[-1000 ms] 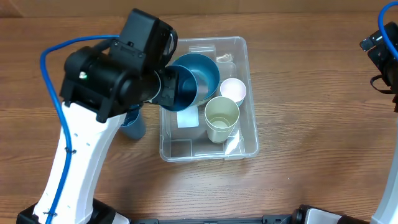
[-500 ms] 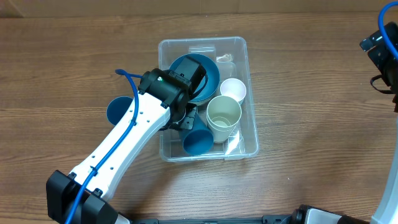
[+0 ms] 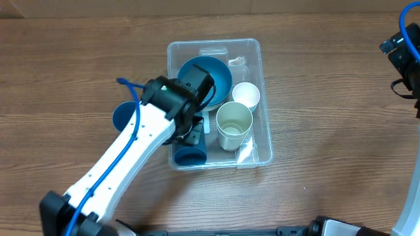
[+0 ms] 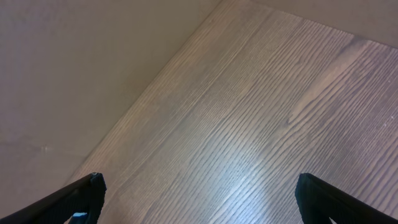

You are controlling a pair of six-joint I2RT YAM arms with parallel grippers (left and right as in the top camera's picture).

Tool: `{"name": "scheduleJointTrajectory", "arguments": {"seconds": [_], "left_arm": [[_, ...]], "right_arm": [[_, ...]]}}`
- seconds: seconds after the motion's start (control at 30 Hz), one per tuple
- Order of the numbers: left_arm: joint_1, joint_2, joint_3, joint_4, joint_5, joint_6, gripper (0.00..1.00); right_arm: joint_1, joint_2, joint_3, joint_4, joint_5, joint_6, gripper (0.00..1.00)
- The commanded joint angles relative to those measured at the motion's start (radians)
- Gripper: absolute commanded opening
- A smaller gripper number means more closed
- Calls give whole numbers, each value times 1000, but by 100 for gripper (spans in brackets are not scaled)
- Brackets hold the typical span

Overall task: Pack container
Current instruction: 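Grasp the front dark-blue cup and place it in the container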

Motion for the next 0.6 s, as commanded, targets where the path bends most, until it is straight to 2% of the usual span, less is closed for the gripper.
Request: {"name": "scheduleJointTrajectory", "arguments": {"seconds": [0.0,0.1,0.3,0.4,0.57], "left_arm": [[-30,-99,-9,-30,-41,93,42],[-52,-100,-66,-28,-71,180,41],[-57,-100,-239,119,-138,224,33],[-57,-100,-240,178,-133,249,37],[-58,-100,-241,173,-124,270,39]], "right_arm": [[0,-7,6,5,3,5,100],[0,-7,6,5,3,5,100],[0,-7,6,5,3,5,100],[0,-7,6,5,3,5,100],[0,-7,6,5,3,5,100]]}}
